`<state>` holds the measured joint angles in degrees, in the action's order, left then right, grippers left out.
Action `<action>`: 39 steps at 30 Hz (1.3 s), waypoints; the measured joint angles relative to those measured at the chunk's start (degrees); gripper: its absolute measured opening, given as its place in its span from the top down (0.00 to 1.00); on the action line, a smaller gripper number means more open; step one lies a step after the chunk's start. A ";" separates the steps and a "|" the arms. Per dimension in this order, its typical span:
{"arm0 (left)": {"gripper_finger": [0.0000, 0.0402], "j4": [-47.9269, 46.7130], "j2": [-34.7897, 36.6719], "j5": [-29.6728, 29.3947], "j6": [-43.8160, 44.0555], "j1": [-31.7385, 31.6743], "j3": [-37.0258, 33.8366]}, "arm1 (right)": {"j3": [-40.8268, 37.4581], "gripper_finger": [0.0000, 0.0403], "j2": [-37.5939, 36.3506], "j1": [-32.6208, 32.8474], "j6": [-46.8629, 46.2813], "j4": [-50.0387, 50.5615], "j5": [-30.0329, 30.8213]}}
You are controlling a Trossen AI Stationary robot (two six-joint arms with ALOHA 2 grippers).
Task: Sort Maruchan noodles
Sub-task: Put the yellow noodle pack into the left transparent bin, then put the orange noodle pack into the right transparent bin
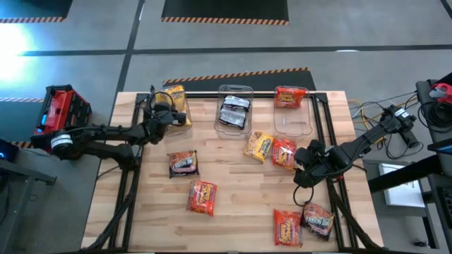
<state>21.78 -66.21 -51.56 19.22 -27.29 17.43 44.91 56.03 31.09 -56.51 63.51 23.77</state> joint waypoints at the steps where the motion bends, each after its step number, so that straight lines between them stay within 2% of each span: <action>1: 0.62 0.00 0.17 -0.37 0.13 0.00 0.00 | 0.00 0.32 0.00 0.00 0.00 0.00 -0.02; 6: 0.49 -0.68 0.41 -1.96 0.35 0.00 0.00 | 0.00 0.32 0.00 0.00 0.00 -0.02 0.00; 9: 0.45 -2.82 0.41 -3.60 0.57 0.00 0.01 | 0.01 0.32 0.00 0.00 0.00 -0.02 -0.02; 19: 0.46 -13.20 1.64 -8.50 1.30 0.00 3.13 | 0.00 0.32 0.00 0.00 0.00 -0.39 -0.02; 26: 0.46 -24.43 2.35 -13.43 1.28 0.00 9.43 | 0.02 0.32 0.00 0.00 0.00 -1.30 0.00; 30: 0.46 -29.63 2.46 -13.79 1.28 0.01 14.21 | 0.02 0.32 0.00 0.00 0.00 -1.42 0.00; 33: 0.46 -31.51 2.61 -9.42 1.93 0.56 17.25 | 0.00 0.32 0.00 0.00 0.00 -1.50 0.00; 39: 0.46 -30.23 2.49 8.76 7.90 3.85 18.76 | 0.00 0.32 0.00 0.00 0.00 -1.69 0.00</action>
<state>-8.45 -63.71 -42.80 27.12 -23.44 36.19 44.91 56.03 31.09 -56.51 61.82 23.77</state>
